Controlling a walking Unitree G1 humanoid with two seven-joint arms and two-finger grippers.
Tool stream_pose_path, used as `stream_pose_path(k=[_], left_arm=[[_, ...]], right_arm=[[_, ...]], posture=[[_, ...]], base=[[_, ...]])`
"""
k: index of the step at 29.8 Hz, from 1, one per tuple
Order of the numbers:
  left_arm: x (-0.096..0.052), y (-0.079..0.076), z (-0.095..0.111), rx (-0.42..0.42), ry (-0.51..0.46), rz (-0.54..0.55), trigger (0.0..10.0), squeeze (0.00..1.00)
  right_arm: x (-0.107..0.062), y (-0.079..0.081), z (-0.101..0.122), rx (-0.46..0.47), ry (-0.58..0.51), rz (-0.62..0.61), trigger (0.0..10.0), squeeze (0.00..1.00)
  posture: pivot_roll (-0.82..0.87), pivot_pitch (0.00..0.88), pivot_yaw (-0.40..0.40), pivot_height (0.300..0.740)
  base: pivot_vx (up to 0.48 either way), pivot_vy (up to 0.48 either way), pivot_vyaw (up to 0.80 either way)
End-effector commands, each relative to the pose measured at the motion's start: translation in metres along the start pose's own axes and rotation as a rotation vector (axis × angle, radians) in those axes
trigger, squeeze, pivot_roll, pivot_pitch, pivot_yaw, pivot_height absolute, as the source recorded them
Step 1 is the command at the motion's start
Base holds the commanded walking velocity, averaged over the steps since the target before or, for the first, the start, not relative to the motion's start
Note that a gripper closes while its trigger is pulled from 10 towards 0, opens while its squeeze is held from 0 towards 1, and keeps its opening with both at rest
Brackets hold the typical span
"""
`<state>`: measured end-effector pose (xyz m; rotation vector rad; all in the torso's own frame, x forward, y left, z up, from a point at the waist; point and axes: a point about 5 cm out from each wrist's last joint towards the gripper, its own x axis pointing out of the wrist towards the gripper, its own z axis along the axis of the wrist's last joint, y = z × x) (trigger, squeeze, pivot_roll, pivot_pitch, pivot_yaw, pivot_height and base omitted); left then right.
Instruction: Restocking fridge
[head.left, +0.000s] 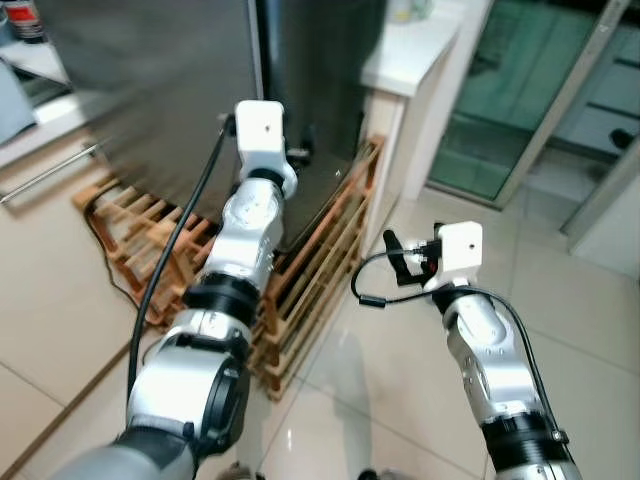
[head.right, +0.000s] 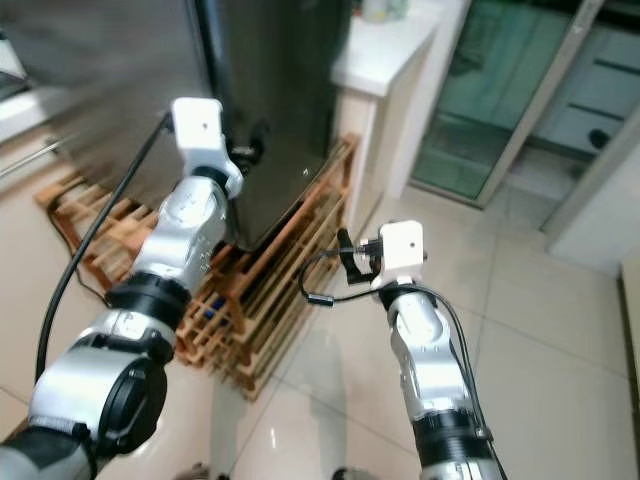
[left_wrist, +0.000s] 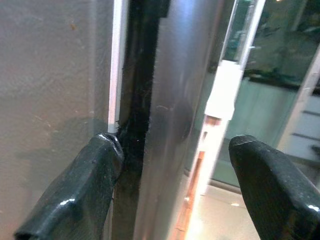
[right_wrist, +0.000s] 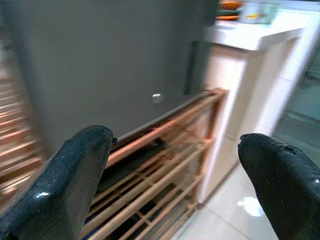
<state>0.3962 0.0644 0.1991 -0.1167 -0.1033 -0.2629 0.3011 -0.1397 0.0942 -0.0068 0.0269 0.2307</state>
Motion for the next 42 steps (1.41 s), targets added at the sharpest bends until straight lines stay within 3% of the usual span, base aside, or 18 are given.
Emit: stream_pose_path(k=[1,3,7,8,11,13,16,19,20,21,22,24,25,26,27,30,38,42], left_arm=[[0.004,-0.068,0.004,-0.063,0.007,-0.32,10.0,0.0],[0.004,-0.078,0.007,-0.073,-0.004,-0.37,10.0,0.0],[-0.021,-0.165,0.037,-0.31,-0.111,-0.9,10.0,0.0],[-0.021,-0.165,0.037,-0.31,-0.111,-0.9,10.0,0.0],[-0.049,-0.207,0.058,-0.309,-0.207,-1.183,10.0,0.0],[-0.057,-0.213,0.064,-0.31,-0.244,-1.235,10.0,0.0],[-0.045,-0.185,0.055,-0.286,-0.239,-1.12,10.0,0.0],[-0.038,-0.131,0.044,-0.291,-0.228,-0.979,10.0,0.0],[-0.038,-0.131,0.044,-0.291,-0.228,-0.979,10.0,0.0],[-0.039,-0.082,0.033,-0.249,-0.213,-0.841,10.0,0.0],[-0.041,-0.058,0.028,-0.232,-0.203,-0.762,10.0,0.0],[-0.043,-0.045,0.026,-0.223,-0.196,-0.719,10.0,0.0],[-0.052,-0.002,0.018,-0.207,-0.181,-0.576,10.0,0.0],[-0.056,0.016,0.014,-0.192,-0.172,-0.51,10.0,0.0],[-0.056,0.016,0.014,-0.192,-0.172,-0.51,10.0,0.0],[-0.074,0.068,0.005,-0.115,-0.155,-0.306,10.0,0.0],[-0.096,0.121,-0.006,-0.086,-0.104,0.114,10.0,0.0],[-0.103,0.116,-0.032,-0.079,-0.008,0.239,10.0,0.0]], right_arm=[[-0.002,0.003,0.0,-0.014,-0.001,0.027,10.0,0.0],[-0.003,0.004,0.0,-0.016,0.0,0.03,10.0,0.0],[-0.009,0.006,-0.005,-0.021,0.019,0.048,10.0,0.0],[-0.009,0.006,-0.005,-0.021,0.019,0.048,10.0,0.0],[-0.011,0.009,-0.006,-0.083,0.022,0.053,10.0,0.0],[-0.011,0.008,-0.007,-0.118,0.025,0.029,10.0,0.0],[-0.012,0.009,-0.008,-0.075,0.03,0.033,10.0,0.0],[-0.013,0.016,-0.009,-0.042,0.034,0.067,10.0,0.0],[-0.013,0.016,-0.009,-0.042,0.034,0.067,10.0,0.0],[-0.014,0.018,-0.011,-0.025,0.041,0.08,10.0,0.0],[-0.013,0.018,-0.011,-0.02,0.044,0.081,10.0,0.0],[-0.013,0.018,-0.012,-0.019,0.046,0.079,10.0,0.0],[-0.011,0.015,-0.011,-0.007,0.049,0.071,10.0,0.0],[-0.009,0.014,-0.011,-0.002,0.052,0.067,10.0,0.0],[-0.009,0.014,-0.011,-0.002,0.052,0.067,10.0,0.0],[-0.003,0.009,-0.01,0.014,0.059,0.056,10.0,0.0],[0.011,0.006,-0.006,0.018,0.058,0.049,10.0,0.0],[0.023,0.017,-0.004,0.059,0.054,0.06,10.0,0.0]], posture=[[-0.11,0.0,0.0,0.74],[-0.11,0.0,0.001,0.74],[-0.13,0.0,0.021,0.74],[-0.13,0.0,0.021,0.74],[-0.14,0.0,0.028,0.74],[-0.14,0.0,0.029,0.74],[-0.13,0.0,0.022,0.74],[-0.12,0.0,0.024,0.74],[-0.12,0.0,0.024,0.74],[-0.11,0.0,0.018,0.74],[-0.1,0.0,0.013,0.74],[-0.09,0.0,0.009,0.74],[-0.07,0.0,-0.007,0.74],[-0.07,0.0,-0.007,0.74],[-0.07,0.0,-0.007,0.74],[-0.03,0.0,-0.028,0.74],[0.0,0.0,-0.026,0.74],[-0.01,0.0,-0.019,0.74]], base=[[0.0,0.0,0.0],[0.0,0.0,0.0],[0.0,0.0,0.0],[0.0,0.0,0.0],[0.0,0.0,0.0],[0.0,0.0,0.0],[0.0,0.0,0.0],[0.0,0.0,0.0],[0.0,0.0,0.0],[0.0,0.0,0.0],[0.0,0.0,0.0],[0.0,0.0,0.0],[0.0,0.0,0.0],[0.0,0.0,0.0],[0.0,0.0,0.0],[0.0,0.0,0.0],[0.0,0.0,0.59],[0.0,0.0,0.58]])
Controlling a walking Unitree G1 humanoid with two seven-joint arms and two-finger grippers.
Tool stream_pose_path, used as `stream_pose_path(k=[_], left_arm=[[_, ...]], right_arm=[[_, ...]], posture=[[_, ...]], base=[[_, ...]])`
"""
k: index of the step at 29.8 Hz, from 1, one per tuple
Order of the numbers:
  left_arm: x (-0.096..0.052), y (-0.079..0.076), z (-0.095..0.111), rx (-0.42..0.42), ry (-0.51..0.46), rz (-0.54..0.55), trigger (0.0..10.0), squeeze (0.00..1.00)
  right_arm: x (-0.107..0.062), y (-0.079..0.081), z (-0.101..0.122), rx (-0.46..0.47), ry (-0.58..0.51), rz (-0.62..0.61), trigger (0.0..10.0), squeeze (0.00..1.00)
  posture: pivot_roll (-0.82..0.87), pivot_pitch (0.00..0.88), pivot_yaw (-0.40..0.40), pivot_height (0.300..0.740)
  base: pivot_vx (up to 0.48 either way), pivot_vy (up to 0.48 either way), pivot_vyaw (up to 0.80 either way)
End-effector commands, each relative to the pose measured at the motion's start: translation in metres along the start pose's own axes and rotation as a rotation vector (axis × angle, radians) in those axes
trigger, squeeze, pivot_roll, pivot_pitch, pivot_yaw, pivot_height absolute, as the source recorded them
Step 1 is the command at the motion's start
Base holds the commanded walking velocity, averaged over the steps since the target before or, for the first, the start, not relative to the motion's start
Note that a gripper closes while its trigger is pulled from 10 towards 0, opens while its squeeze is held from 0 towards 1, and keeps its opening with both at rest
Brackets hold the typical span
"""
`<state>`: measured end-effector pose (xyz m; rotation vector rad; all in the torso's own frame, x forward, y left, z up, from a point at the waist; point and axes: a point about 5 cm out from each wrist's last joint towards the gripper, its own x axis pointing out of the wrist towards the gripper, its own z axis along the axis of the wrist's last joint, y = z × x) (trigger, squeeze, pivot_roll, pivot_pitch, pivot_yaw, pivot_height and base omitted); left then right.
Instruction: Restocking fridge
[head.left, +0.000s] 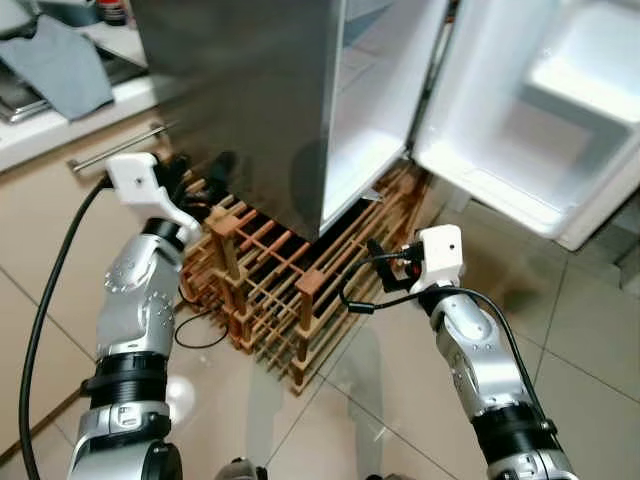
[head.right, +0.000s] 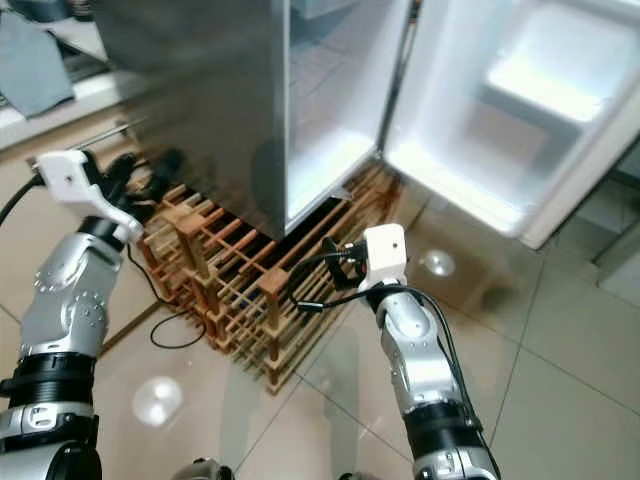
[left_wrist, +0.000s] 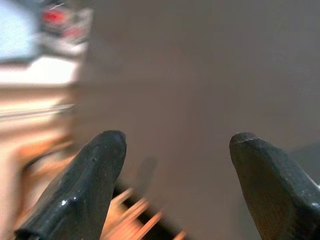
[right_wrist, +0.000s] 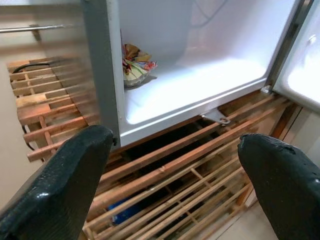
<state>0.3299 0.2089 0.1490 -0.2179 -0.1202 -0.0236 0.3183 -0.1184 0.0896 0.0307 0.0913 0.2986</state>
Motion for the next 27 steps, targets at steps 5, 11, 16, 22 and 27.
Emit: stream_pose_path(k=[5,11,16,22,27], left_arm=[[-0.005,-0.035,-0.015,0.067,0.033,-0.041,10.0,0.0],[-0.003,-0.035,-0.018,0.186,0.045,-0.028,10.0,0.0],[0.0,-0.018,-0.026,0.225,0.1,0.059,10.0,0.0],[0.002,-0.014,-0.027,0.233,0.109,0.085,10.0,0.0],[0.005,-0.02,-0.026,0.239,0.093,0.063,10.0,0.0]], right_arm=[[0.01,0.013,0.004,0.045,-0.017,0.04,10.0,0.0],[0.01,0.005,0.003,0.089,-0.021,0.0,10.0,0.0],[0.007,-0.001,0.002,0.091,-0.03,-0.045,10.0,0.0],[0.006,-0.001,-0.003,0.04,-0.013,-0.049,10.0,0.0],[0.006,0.002,-0.002,0.026,-0.018,-0.037,10.0,0.0]], posture=[[0.0,0.0,-0.021,0.74],[-0.02,0.0,-0.012,0.74],[-0.04,0.0,-0.002,0.74],[-0.05,0.0,0.005,0.74],[-0.05,0.0,0.011,0.74]], base=[[0.0,0.0,0.57],[0.0,0.0,0.57],[0.0,0.0,0.57],[0.0,0.301,0.08],[0.0,0.0,0.73]])
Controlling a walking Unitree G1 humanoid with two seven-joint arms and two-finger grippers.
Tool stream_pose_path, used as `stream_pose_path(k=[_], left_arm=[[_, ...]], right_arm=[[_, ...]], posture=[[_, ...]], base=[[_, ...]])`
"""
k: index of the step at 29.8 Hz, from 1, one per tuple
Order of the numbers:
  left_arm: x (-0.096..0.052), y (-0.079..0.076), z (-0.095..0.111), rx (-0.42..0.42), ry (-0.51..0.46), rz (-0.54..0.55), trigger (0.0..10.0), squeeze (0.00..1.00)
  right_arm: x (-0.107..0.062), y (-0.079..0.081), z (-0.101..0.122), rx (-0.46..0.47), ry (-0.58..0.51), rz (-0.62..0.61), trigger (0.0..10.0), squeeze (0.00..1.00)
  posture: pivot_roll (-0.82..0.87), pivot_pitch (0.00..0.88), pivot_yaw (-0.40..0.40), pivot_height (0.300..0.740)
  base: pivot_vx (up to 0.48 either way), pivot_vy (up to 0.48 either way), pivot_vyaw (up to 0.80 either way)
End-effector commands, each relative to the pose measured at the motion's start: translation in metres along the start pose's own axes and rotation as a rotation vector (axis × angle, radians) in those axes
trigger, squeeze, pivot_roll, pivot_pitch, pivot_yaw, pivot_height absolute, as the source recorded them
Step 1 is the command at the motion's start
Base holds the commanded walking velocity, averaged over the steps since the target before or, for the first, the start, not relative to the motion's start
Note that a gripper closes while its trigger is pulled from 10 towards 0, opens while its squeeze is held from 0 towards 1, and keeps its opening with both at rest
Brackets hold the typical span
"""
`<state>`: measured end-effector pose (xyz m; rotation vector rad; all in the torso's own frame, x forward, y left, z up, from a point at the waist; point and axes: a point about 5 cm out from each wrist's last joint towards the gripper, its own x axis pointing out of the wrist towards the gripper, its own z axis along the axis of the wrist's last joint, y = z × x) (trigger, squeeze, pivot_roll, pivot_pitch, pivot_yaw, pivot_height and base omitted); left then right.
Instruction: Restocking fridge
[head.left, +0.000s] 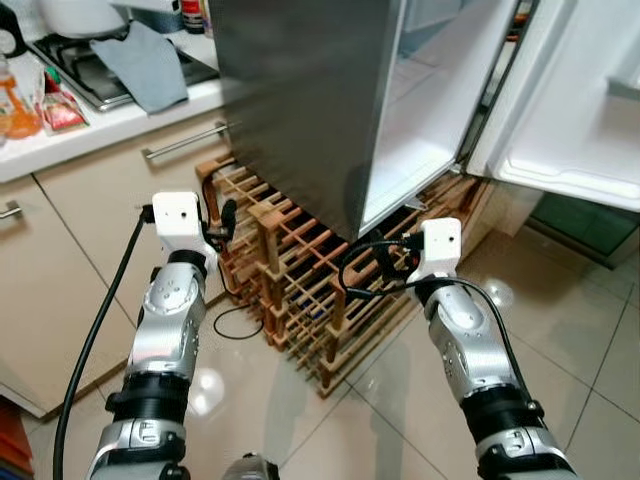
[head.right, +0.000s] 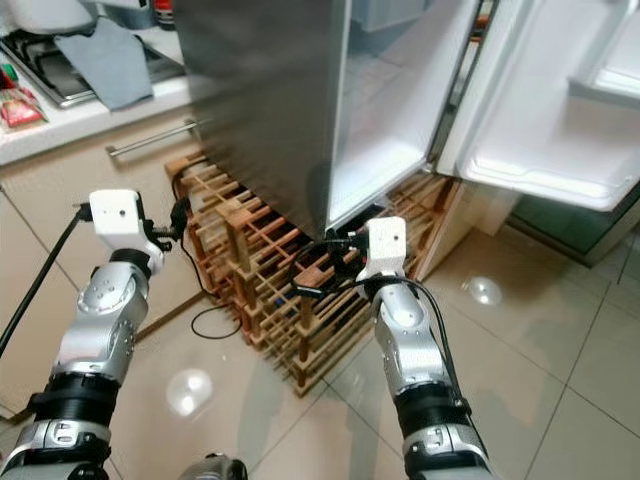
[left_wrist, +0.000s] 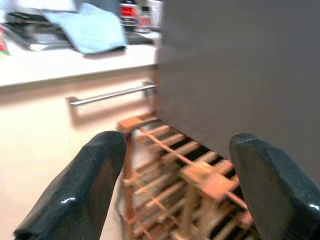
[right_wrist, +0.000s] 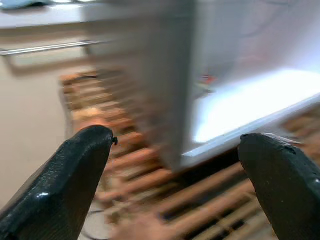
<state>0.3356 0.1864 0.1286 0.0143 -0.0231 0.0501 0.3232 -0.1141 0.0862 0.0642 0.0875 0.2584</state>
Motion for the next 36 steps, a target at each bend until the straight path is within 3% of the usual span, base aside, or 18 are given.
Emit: stream_pose_path(k=[1,10,17,20,23,28,36], left_arm=[[0.002,-0.005,-0.001,0.007,0.0,-0.013,10.0,0.0],[0.004,-0.016,0.0,-0.001,-0.014,-0.03,10.0,0.0],[0.007,-0.031,0.008,0.116,-0.062,-0.07,10.0,0.0],[0.007,-0.031,0.008,0.116,-0.062,-0.07,10.0,0.0],[0.006,-0.035,0.006,0.144,-0.048,-0.061,10.0,0.0],[0.005,-0.037,0.003,0.135,-0.042,-0.048,10.0,0.0],[0.004,-0.042,0.004,0.115,-0.044,-0.019,10.0,0.0]], right_arm=[[0.0,-0.002,0.001,-0.003,-0.011,-0.005,10.0,0.0],[-0.001,-0.007,0.002,0.016,-0.016,-0.022,10.0,0.0],[0.004,-0.003,0.003,0.051,-0.021,0.008,10.0,0.0],[0.004,-0.003,0.003,0.051,-0.021,0.008,10.0,0.0],[0.009,0.008,0.007,0.059,-0.038,0.062,10.0,0.0],[0.009,0.01,0.007,0.063,-0.037,0.081,10.0,0.0],[0.013,0.01,0.009,0.052,-0.032,0.122,10.0,0.0]], posture=[[-0.06,0.0,0.013,0.74],[-0.06,0.0,0.011,0.74],[-0.04,0.0,0.005,0.74],[-0.04,0.0,0.005,0.74],[-0.02,0.0,-0.001,0.74],[-0.02,0.0,-0.004,0.74],[0.0,0.0,-0.038,0.74]], base=[[0.0,0.0,0.68],[0.0,0.0,0.66],[0.0,0.0,0.62],[0.0,0.0,0.61],[0.309,0.0,0.59],[0.46,0.0,0.58],[0.0,0.0,0.58]])
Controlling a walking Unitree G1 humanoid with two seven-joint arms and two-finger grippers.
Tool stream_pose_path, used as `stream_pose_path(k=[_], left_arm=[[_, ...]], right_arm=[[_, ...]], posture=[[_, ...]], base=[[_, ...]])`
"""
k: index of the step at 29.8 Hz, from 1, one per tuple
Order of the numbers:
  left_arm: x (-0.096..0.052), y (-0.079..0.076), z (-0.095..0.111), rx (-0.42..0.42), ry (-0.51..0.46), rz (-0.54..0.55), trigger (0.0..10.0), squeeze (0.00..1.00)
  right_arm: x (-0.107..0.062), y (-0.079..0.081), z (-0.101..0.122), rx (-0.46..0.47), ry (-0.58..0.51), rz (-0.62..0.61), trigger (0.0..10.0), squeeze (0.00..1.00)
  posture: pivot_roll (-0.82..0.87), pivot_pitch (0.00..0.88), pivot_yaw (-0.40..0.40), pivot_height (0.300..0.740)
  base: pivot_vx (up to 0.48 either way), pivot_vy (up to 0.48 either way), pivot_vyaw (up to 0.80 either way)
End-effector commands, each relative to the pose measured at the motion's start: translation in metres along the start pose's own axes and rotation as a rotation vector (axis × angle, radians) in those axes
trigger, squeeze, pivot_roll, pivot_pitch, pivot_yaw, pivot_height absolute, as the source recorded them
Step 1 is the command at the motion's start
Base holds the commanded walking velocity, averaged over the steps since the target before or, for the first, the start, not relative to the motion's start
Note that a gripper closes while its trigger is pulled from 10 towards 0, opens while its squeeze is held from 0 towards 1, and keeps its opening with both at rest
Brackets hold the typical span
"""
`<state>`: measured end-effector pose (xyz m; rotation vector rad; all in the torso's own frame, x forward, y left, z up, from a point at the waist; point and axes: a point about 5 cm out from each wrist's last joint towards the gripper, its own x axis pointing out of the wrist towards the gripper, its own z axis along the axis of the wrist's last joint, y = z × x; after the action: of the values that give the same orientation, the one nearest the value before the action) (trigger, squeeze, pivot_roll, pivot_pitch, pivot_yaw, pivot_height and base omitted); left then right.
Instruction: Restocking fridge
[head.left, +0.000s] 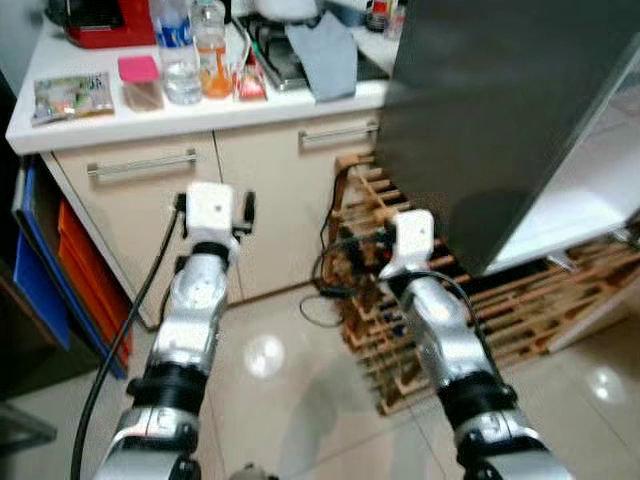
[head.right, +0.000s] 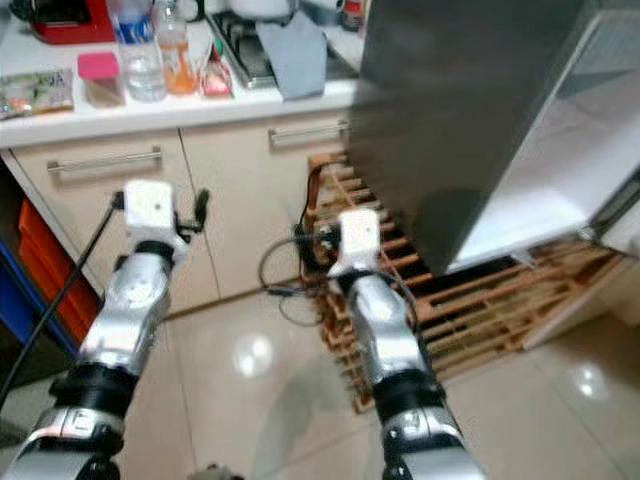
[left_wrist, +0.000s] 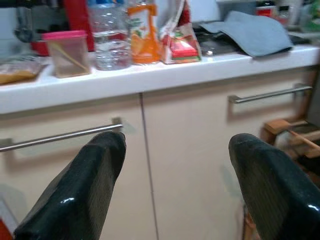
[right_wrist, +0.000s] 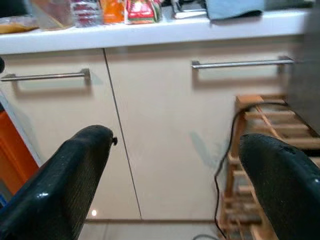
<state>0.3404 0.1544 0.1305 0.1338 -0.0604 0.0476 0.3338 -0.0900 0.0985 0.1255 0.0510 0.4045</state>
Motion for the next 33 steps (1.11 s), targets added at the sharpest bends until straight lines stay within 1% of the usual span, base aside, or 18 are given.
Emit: stream_pose_path(k=[1,4,7,9,10,14,15,17,19,21,23,25,26,27,30,32,33], left_arm=[[0.0,-0.009,0.003,-0.004,-0.005,-0.015,10.0,0.0],[0.0,-0.012,0.003,-0.006,0.0,-0.002,10.0,0.0],[-0.002,-0.026,0.009,-0.018,-0.031,-0.049,10.0,0.0],[-0.002,-0.026,0.009,-0.018,-0.031,-0.049,10.0,0.0],[-0.001,-0.028,0.009,-0.025,-0.029,-0.056,10.0,0.0],[0.003,-0.03,0.011,-0.048,-0.026,-0.054,10.0,0.0],[0.003,-0.031,0.012,-0.048,-0.026,-0.053,10.0,0.0],[0.004,-0.03,0.014,-0.045,-0.03,-0.053,10.0,0.0],[0.003,-0.025,0.015,-0.018,-0.043,-0.053,10.0,0.0],[0.004,-0.024,0.014,-0.017,-0.038,-0.052,10.0,0.0],[0.004,-0.023,0.013,-0.008,-0.031,-0.058,10.0,0.0],[0.003,-0.024,0.018,-0.02,-0.052,-0.102,10.0,0.0],[0.003,-0.024,0.018,-0.02,-0.052,-0.102,10.0,0.0],[0.004,-0.025,0.019,-0.01,-0.061,-0.12,10.0,0.0],[0.005,-0.024,0.018,0.015,-0.059,-0.123,10.0,0.0],[0.008,-0.022,0.019,0.016,-0.056,-0.125,10.0,0.0],[0.012,-0.021,0.022,0.025,-0.069,-0.142,10.0,0.0]], right_arm=[[-0.005,-0.011,-0.002,0.002,0.006,-0.028,10.0,0.0],[-0.006,-0.014,-0.002,-0.003,0.007,-0.023,10.0,0.0],[-0.009,-0.013,-0.003,-0.005,0.008,-0.02,10.0,0.0],[-0.009,-0.013,-0.003,-0.005,0.008,-0.02,10.0,0.0],[-0.008,-0.01,-0.002,-0.008,0.005,-0.003,10.0,0.0],[-0.008,-0.006,-0.003,-0.031,0.011,0.028,10.0,0.0],[-0.008,-0.007,-0.003,-0.032,0.013,0.027,10.0,0.0],[-0.008,-0.008,-0.003,-0.028,0.011,0.023,10.0,0.0],[-0.009,-0.008,-0.003,-0.024,0.004,0.018,10.0,0.0],[-0.009,-0.008,-0.004,-0.023,0.005,0.015,10.0,0.0],[-0.009,-0.008,-0.004,-0.013,0.001,0.001,10.0,0.0],[-0.01,-0.009,0.0,0.023,-0.038,-0.024,10.0,0.0],[-0.01,-0.009,0.0,0.023,-0.038,-0.024,10.0,0.0],[-0.009,-0.012,0.0,0.014,-0.032,-0.064,10.0,0.0],[-0.009,-0.018,-0.002,0.003,-0.018,-0.112,10.0,0.0],[-0.009,-0.023,0.003,0.003,-0.041,-0.159,10.0,0.0],[-0.01,-0.025,0.006,-0.009,-0.06,-0.181,10.0,0.0]], posture=[[0.0,0.0,-0.038,0.74],[0.0,0.0,-0.041,0.74],[-0.01,0.0,-0.053,0.74],[-0.01,0.0,-0.053,0.74],[-0.02,0.0,-0.06,0.74],[-0.02,0.0,-0.058,0.74],[-0.02,0.0,-0.061,0.74],[-0.02,0.0,-0.061,0.74],[-0.02,0.0,-0.043,0.74],[-0.02,0.0,-0.037,0.74],[-0.02,0.0,-0.034,0.74],[-0.03,0.0,-0.027,0.74],[-0.03,0.0,-0.027,0.74],[-0.04,0.0,-0.016,0.74],[-0.05,0.0,-0.008,0.74],[-0.06,0.0,0.0,0.74],[-0.06,0.0,0.003,0.74]], base=[[0.0,0.0,0.58],[0.0,0.0,0.58],[0.0,0.0,0.58],[0.0,0.0,0.58],[0.0,0.0,0.58],[0.0,0.0,0.58],[0.0,0.0,0.59],[0.0,0.0,0.59],[0.0,0.0,0.59],[0.0,0.0,0.59],[0.0,0.0,0.59],[0.0,0.0,0.6],[0.0,0.0,0.6],[0.289,0.382,0.71],[0.289,0.382,0.0],[0.285,0.386,0.0],[0.296,0.379,0.0]])
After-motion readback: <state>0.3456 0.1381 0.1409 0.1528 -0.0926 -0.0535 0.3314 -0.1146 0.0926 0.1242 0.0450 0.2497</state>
